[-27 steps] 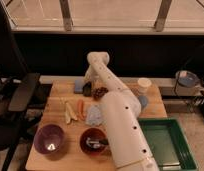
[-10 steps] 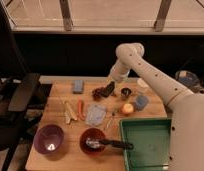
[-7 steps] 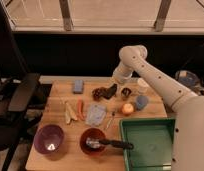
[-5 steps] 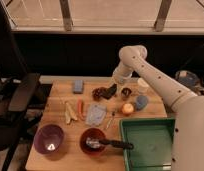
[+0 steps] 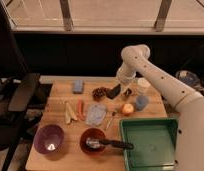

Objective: Place eraser in plastic cup

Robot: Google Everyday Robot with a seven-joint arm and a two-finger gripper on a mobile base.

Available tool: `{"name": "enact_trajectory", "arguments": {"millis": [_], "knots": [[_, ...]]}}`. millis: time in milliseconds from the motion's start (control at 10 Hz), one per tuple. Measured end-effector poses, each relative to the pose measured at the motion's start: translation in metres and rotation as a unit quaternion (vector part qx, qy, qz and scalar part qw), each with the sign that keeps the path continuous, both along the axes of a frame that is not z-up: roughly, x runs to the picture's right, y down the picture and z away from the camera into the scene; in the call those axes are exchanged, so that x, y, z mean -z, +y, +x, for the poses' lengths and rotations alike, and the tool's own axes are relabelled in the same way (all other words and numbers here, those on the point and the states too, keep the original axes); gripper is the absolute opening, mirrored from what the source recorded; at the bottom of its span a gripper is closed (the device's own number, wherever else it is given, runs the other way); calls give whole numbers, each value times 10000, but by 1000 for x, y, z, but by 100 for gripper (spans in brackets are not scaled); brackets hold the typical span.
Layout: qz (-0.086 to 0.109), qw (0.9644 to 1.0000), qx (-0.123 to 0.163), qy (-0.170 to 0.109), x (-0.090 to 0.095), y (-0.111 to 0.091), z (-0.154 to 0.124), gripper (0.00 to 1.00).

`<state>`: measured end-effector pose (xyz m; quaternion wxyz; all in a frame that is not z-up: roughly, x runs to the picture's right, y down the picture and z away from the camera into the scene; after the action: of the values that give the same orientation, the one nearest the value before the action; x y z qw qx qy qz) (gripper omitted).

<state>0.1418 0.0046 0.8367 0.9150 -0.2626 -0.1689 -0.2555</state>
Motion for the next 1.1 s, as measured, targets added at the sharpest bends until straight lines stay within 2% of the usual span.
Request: {"name": "enact_trajectory", "arguments": {"millis": [300,500,700,900,1100], "knots": [[-144,9969,-334,693,13,19,68,0],[-202,9895,-683,1262,23,32,114,0],[-207,9799,-1078,1667,24,38,137,0],[-171,9754,-1288,1782,15,43,142,0],[-86,9752,-1340,1757,10,42,141,0]]}}
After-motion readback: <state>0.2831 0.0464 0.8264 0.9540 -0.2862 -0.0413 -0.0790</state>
